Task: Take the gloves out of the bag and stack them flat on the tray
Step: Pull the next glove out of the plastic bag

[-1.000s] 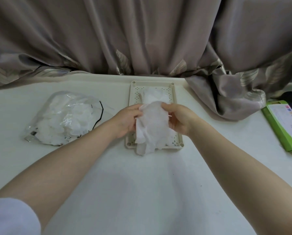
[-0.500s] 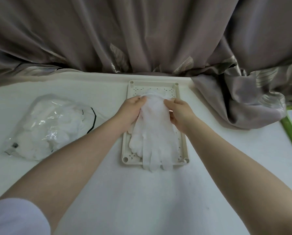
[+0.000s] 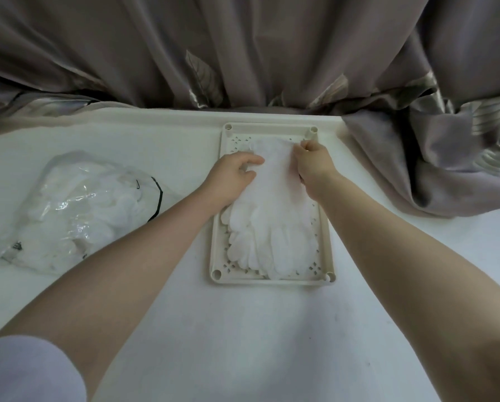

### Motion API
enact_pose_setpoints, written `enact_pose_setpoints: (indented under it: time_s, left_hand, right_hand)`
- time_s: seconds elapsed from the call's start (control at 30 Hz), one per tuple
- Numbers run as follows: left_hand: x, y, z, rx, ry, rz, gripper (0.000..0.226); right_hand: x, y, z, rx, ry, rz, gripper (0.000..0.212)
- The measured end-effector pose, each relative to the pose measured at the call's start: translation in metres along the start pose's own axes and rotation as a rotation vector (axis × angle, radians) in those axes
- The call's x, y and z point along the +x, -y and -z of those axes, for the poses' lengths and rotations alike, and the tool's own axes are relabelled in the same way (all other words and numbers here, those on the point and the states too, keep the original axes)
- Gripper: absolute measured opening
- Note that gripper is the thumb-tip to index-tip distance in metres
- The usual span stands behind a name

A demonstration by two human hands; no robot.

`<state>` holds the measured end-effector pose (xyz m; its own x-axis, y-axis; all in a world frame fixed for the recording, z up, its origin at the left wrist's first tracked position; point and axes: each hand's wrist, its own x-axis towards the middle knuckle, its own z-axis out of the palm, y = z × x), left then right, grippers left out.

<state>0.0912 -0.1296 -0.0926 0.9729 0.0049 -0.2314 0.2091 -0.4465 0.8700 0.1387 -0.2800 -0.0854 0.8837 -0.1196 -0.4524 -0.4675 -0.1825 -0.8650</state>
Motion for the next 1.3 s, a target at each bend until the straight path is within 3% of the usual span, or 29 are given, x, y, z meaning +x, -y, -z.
enact_pose_setpoints:
  time_s: [0.07, 0.13, 0.23, 0.3, 0.37, 0.47, 0.57, 0.67, 0.73, 0.8, 0.9, 1.03, 1.1, 1.2, 1.3]
  left_hand:
    - [0.002, 0.003, -0.003, 0.202, -0.027, -0.046, 0.037]
    - [-0.001, 0.008, -0.005, 0.346, -0.081, -0.1, 0.045]
    - [-0.021, 0.014, -0.004, 0.371, -0.171, -0.207, 0.045]
    - [-0.035, 0.02, -0.003, 0.421, -0.116, -0.31, 0.045]
    - [-0.046, 0.027, -0.004, 0.64, 0.034, -0.282, 0.058]
    - [-0.054, 0.038, -0.004, 1.008, 0.232, -0.128, 0.081]
    - [-0.055, 0.038, 0.006, 1.079, 0.273, -0.011, 0.094]
    - [-0.064, 0.035, 0.026, 1.023, 0.23, -0.121, 0.075]
    - [-0.076, 0.039, 0.043, 0.942, 0.133, -0.277, 0.057]
    - [-0.089, 0.044, 0.059, 0.892, -0.03, -0.402, 0.043]
    - [-0.108, 0.06, 0.091, 0.903, -0.234, -0.451, 0.036]
    - [-0.124, 0.081, 0.133, 0.994, -0.405, -0.308, 0.015]
    - [-0.13, 0.086, 0.154, 0.977, -0.42, -0.143, 0.027]
    - [-0.13, 0.094, 0.183, 0.734, -0.31, 0.093, 0.048]
    - [-0.135, 0.094, 0.193, 0.617, -0.253, 0.044, 0.049]
  right_hand:
    - [-0.003, -0.005, 0.001, -0.056, -0.065, 0.069, 0.04]
    - [-0.013, -0.015, 0.004, -0.159, -0.132, 0.273, 0.058]
    - [-0.038, -0.041, 0.01, -0.452, -0.052, 0.612, 0.048]
    - [-0.053, -0.06, 0.012, -0.639, 0.044, 0.718, 0.04]
    - [-0.065, -0.072, 0.012, -0.784, 0.138, 0.698, 0.048]
    - [-0.072, -0.082, 0.015, -1.132, 0.294, 0.54, 0.084]
    - [-0.075, -0.082, 0.02, -1.34, 0.302, 0.384, 0.106]
    - [-0.08, -0.065, 0.016, -1.392, 0.299, 0.261, 0.118]
    - [-0.091, -0.046, 0.008, -1.346, 0.27, 0.209, 0.107]
    - [-0.104, -0.027, -0.003, -1.182, 0.194, 0.213, 0.075]
    - [-0.13, -0.006, -0.033, -1.037, 0.083, 0.417, 0.05]
    - [-0.155, 0.004, -0.087, -0.857, 0.252, 0.607, 0.029]
    - [-0.16, 0.003, -0.115, -0.85, 0.296, 0.609, 0.025]
    - [-0.163, -0.002, -0.152, -0.798, 0.33, 0.58, 0.026]
    - [-0.165, -0.013, -0.174, -0.756, 0.395, 0.525, 0.031]
